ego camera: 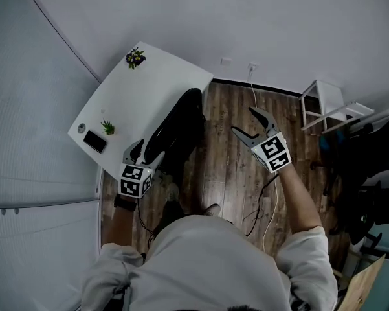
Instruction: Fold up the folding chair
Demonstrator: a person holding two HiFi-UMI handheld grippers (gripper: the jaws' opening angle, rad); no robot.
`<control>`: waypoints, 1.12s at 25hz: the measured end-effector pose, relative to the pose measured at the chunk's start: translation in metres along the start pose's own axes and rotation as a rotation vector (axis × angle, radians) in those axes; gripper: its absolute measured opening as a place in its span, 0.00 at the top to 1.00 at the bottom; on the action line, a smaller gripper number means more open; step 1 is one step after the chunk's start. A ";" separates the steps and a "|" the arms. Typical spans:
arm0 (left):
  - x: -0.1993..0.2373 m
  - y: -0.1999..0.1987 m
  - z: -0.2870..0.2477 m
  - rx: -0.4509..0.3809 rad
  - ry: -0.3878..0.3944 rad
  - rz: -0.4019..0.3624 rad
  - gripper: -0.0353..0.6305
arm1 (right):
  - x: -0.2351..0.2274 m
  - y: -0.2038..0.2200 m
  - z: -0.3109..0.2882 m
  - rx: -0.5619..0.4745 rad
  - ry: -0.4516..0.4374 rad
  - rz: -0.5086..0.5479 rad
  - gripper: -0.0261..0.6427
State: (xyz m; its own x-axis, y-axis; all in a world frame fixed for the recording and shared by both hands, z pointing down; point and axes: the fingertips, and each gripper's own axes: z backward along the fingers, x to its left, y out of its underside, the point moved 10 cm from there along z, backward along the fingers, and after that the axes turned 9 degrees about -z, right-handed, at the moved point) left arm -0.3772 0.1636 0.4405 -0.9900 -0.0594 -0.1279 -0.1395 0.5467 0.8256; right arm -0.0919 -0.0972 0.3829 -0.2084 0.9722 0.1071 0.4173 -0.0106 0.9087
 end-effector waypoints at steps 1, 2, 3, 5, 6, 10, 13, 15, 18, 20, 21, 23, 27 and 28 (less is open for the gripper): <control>-0.006 -0.004 0.002 -0.020 -0.003 -0.001 0.45 | 0.002 0.001 0.011 -0.020 0.015 -0.014 0.45; -0.011 -0.009 0.004 -0.044 -0.006 -0.003 0.46 | 0.004 0.003 0.022 -0.041 0.032 -0.029 0.46; -0.016 -0.013 0.006 -0.071 -0.009 -0.004 0.48 | 0.007 0.005 0.033 -0.061 0.051 -0.040 0.47; -0.027 -0.021 0.008 -0.126 -0.012 -0.010 0.51 | 0.012 0.011 0.053 -0.096 0.092 -0.052 0.48; -0.033 -0.025 0.009 -0.147 -0.013 -0.016 0.52 | 0.014 0.014 0.062 -0.111 0.113 -0.058 0.49; -0.056 -0.039 0.012 -0.208 -0.010 -0.052 0.54 | 0.023 0.029 0.092 -0.154 0.180 -0.103 0.51; -0.073 -0.047 0.015 -0.237 -0.022 -0.074 0.57 | 0.028 0.038 0.113 -0.191 0.223 -0.134 0.52; -0.086 -0.050 0.016 -0.254 -0.031 -0.079 0.59 | 0.031 0.045 0.127 -0.213 0.245 -0.149 0.53; -0.107 -0.052 0.018 -0.276 -0.026 -0.081 0.59 | 0.035 0.055 0.148 -0.232 0.272 -0.166 0.54; -0.122 -0.057 0.017 -0.289 -0.018 -0.088 0.60 | 0.035 0.059 0.162 -0.245 0.294 -0.179 0.54; -0.129 -0.059 0.016 -0.294 -0.014 -0.094 0.60 | 0.035 0.062 0.169 -0.253 0.307 -0.186 0.54; -0.142 -0.061 0.015 -0.303 -0.008 -0.103 0.61 | 0.037 0.070 0.182 -0.274 0.337 -0.205 0.55; -0.164 -0.071 0.015 -0.331 0.009 -0.116 0.65 | 0.047 0.080 0.210 -0.313 0.405 -0.235 0.56; -0.168 -0.074 0.015 -0.340 0.013 -0.121 0.66 | 0.049 0.082 0.216 -0.319 0.422 -0.239 0.57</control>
State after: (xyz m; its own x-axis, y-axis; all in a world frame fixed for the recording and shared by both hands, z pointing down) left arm -0.2006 0.1457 0.3923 -0.9658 -0.1182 -0.2308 -0.2524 0.2257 0.9409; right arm 0.1230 0.0005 0.3751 -0.6259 0.7796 -0.0235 0.0420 0.0638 0.9971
